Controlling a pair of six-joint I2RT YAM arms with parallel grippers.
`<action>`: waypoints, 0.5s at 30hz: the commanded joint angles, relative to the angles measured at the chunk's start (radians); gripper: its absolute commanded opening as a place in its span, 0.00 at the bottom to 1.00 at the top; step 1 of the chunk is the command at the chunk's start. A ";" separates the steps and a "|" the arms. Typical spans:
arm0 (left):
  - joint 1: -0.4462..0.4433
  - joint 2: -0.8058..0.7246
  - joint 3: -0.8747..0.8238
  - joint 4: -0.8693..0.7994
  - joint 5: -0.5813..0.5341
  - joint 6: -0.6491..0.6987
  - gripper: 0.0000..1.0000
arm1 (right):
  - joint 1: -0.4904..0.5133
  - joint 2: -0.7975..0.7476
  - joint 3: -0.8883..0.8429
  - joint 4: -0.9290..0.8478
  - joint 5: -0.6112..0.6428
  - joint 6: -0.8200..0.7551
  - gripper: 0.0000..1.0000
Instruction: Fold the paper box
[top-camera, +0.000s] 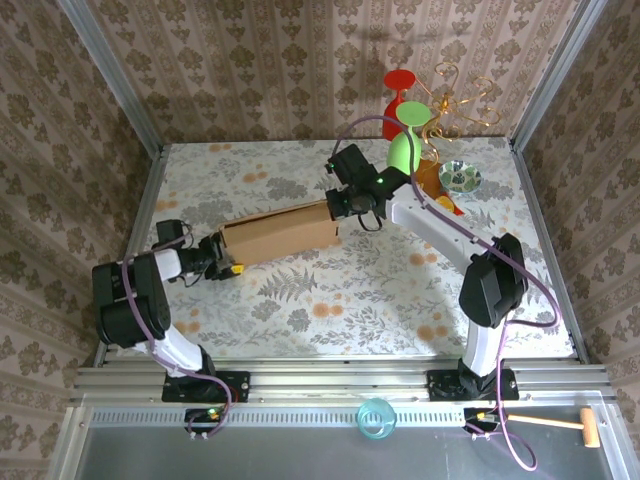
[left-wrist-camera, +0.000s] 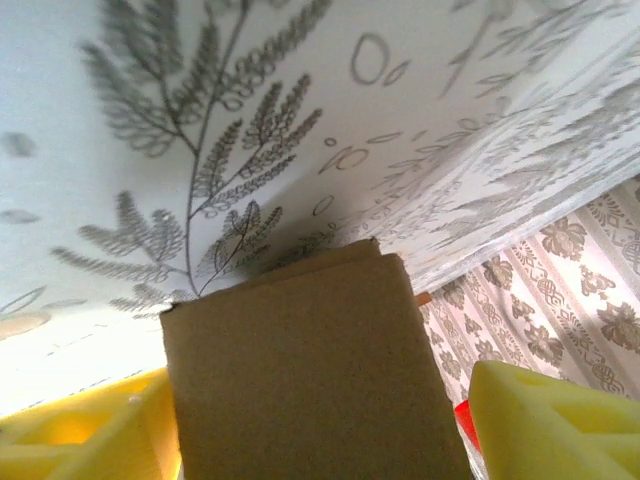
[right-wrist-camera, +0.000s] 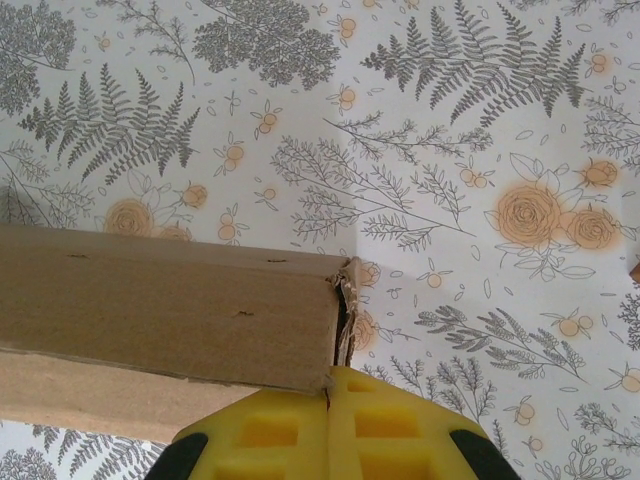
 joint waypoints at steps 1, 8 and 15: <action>0.067 -0.112 0.110 -0.269 -0.105 0.264 0.72 | 0.003 0.062 0.048 -0.115 0.036 -0.032 0.00; 0.088 -0.223 0.414 -0.770 -0.487 0.818 0.65 | -0.004 0.109 0.132 -0.174 0.030 -0.040 0.00; 0.071 -0.308 0.409 -0.765 -0.457 1.034 0.54 | -0.006 0.163 0.215 -0.222 0.015 -0.050 0.00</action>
